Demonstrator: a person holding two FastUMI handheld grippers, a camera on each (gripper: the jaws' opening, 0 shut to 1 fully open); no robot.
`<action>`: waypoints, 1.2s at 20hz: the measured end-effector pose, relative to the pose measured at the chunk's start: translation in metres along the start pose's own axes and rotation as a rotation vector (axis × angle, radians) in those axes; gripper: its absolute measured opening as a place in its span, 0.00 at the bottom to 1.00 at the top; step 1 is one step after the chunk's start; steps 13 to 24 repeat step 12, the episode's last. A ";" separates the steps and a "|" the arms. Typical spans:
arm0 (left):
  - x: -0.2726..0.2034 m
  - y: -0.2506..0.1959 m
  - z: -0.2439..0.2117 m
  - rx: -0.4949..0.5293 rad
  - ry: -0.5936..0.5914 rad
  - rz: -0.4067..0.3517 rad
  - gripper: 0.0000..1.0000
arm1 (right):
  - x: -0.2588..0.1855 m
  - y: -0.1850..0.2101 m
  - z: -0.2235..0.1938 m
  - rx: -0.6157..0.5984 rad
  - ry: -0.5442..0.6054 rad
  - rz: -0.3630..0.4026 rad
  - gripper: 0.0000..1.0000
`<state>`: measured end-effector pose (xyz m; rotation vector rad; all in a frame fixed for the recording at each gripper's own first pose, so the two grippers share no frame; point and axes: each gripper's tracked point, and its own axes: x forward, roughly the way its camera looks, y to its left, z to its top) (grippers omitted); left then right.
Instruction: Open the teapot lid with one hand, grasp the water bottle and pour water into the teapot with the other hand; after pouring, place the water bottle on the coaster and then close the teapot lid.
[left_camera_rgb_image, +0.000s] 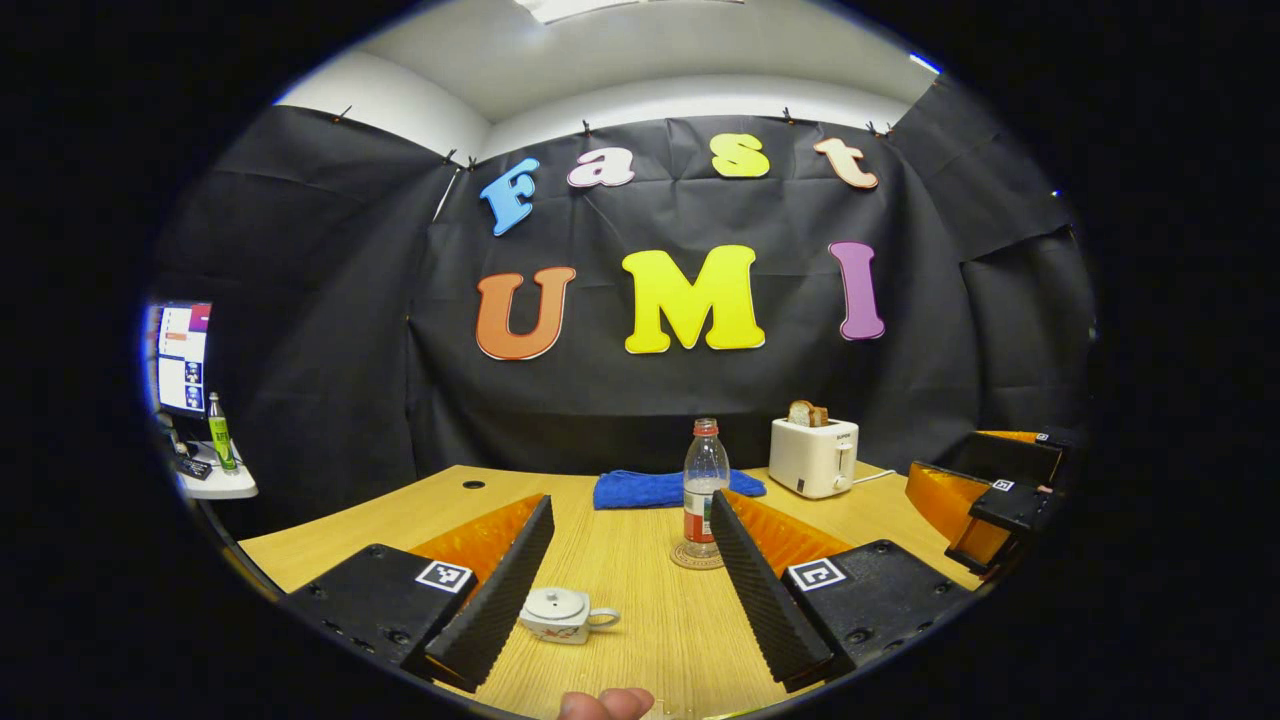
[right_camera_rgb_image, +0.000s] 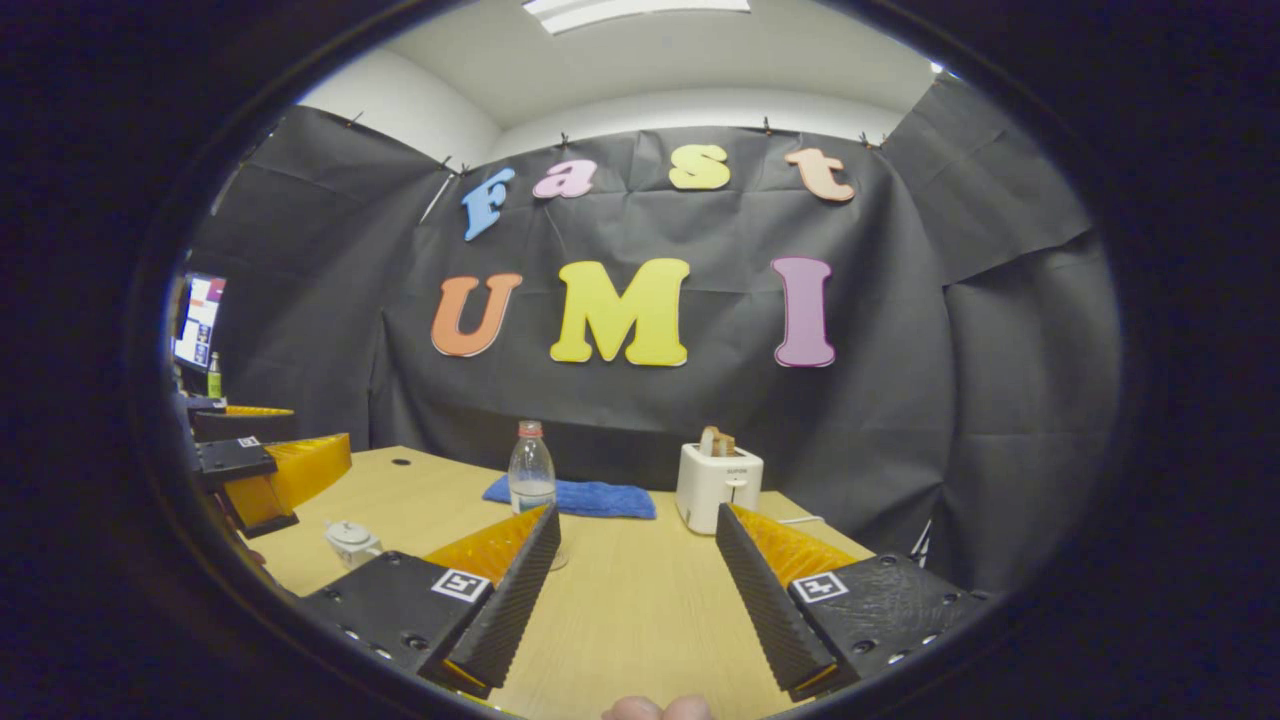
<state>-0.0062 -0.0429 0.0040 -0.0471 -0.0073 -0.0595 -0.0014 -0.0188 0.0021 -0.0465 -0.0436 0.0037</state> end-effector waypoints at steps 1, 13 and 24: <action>0.000 -0.001 -0.001 -0.004 -0.001 -0.002 0.98 | -0.001 -0.001 0.001 -0.001 -0.002 -0.003 0.94; 0.003 0.011 0.006 0.001 -0.014 0.017 0.98 | 0.002 0.000 0.002 -0.001 0.002 0.002 0.94; 0.003 0.011 0.006 0.001 -0.014 0.017 0.98 | 0.002 0.000 0.002 -0.001 0.002 0.002 0.94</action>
